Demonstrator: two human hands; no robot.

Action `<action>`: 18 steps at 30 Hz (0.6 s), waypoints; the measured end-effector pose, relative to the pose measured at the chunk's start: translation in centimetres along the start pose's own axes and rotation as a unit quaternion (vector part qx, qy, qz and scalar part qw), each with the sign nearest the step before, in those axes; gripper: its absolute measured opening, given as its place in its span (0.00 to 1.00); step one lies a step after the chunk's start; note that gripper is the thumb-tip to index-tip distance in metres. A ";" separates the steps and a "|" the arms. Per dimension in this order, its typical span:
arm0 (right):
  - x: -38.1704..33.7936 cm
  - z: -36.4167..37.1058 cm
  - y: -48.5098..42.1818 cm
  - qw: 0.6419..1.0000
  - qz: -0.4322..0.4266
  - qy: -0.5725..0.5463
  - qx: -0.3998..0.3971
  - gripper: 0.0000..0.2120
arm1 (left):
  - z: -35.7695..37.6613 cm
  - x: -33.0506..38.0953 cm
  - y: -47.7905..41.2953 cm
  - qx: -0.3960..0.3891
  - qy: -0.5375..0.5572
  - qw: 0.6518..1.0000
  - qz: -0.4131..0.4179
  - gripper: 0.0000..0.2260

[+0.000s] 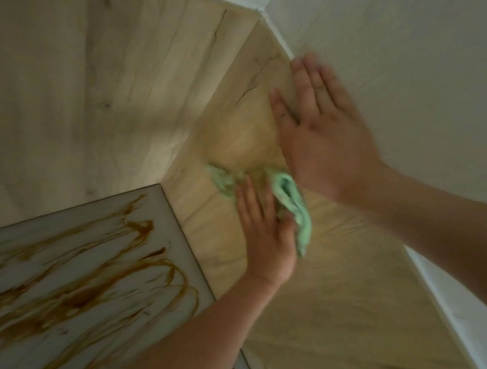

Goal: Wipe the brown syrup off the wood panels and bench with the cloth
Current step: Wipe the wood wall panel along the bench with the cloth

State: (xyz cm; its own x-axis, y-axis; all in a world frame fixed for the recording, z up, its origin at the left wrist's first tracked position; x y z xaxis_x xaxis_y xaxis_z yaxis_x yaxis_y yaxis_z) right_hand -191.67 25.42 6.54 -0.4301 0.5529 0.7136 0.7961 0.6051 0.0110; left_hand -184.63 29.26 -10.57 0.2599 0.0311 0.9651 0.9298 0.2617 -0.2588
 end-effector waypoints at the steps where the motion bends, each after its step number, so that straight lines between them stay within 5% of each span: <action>1: 0.0 -0.1 0.0 1.000 -0.001 -0.005 -0.005 0.26 | 0.4 2.1 1.5 -0.011 -0.031 0.998 0.063 0.23; 3: 0.0 -0.3 0.1 1.000 -0.005 -0.016 -0.011 0.26 | 0.6 1.0 3.1 -0.029 -0.054 0.994 0.089 0.26; 7: -0.1 -0.1 0.2 1.000 -0.009 -0.002 -0.015 0.29 | -2.5 -10.8 -3.5 0.055 0.083 0.981 -0.166 0.32; 12: -0.1 0.4 0.2 1.000 -0.022 0.006 -0.021 0.28 | -5.7 -16.8 -12.5 0.151 0.158 0.943 -0.251 0.34; 14: -0.2 0.2 0.2 0.999 -0.024 -0.013 -0.024 0.31 | -5.1 -15.3 -12.2 0.139 0.142 0.953 -0.227 0.32; 18: -0.3 -0.6 0.2 0.999 -0.022 -0.046 -0.014 0.34 | -2.6 -4.1 -7.9 0.041 -0.002 0.999 0.004 0.30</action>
State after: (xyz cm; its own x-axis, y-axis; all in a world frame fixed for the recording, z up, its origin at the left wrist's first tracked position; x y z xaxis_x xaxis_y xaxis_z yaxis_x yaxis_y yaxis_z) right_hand -191.11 25.03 6.76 -0.5018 0.5775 0.6440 0.7862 0.6149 0.0611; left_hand -192.40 24.57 -12.62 0.2658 0.0382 0.9633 0.9029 0.3403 -0.2627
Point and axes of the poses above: each hand's wrist, its own y-axis away from the middle knuckle, its own z-axis out of the palm, x = y × z, the point moved 9 cm from there along -y, towards the middle knuckle, and after that the axes turned 3 degrees about -x, right-handed, at the moved point
